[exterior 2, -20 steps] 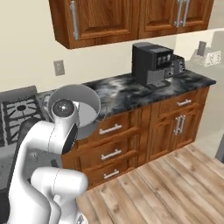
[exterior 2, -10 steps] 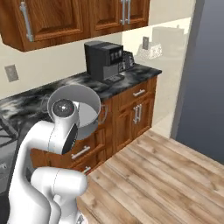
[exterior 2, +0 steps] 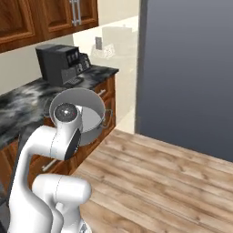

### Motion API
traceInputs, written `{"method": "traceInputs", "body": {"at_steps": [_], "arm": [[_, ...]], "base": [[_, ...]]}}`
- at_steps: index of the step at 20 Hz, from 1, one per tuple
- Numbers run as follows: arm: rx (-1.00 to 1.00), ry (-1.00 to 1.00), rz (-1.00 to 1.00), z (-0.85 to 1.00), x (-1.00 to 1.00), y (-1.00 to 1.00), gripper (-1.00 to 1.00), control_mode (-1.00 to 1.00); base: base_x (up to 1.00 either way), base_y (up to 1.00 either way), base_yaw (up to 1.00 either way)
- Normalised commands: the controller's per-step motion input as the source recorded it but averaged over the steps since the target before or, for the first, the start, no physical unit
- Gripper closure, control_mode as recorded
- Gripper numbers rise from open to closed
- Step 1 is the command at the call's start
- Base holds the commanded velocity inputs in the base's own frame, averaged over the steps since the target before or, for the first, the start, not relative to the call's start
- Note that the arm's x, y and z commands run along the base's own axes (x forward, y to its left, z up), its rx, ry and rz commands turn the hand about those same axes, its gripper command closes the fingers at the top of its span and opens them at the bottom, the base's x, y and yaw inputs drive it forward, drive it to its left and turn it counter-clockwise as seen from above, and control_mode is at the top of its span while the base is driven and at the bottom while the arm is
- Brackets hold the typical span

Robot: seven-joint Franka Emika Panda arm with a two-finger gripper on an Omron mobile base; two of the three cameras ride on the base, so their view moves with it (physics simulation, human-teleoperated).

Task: Move the pot and pan from the stove into the sink.

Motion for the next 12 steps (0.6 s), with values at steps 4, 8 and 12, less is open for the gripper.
{"method": "traceInputs", "body": {"at_steps": [4,8,12], "arm": [[0.0,0.0,0.0,0.0,0.0,0.0,1.0,1.0],[0.0,0.0,0.0,0.0,0.0,0.0,1.0,1.0],[0.0,0.0,0.0,0.0,0.0,0.0,1.0,1.0]], "base": [[0.0,0.0,-0.5],[0.0,0.0,-0.5],[0.0,0.0,-0.5]]}}
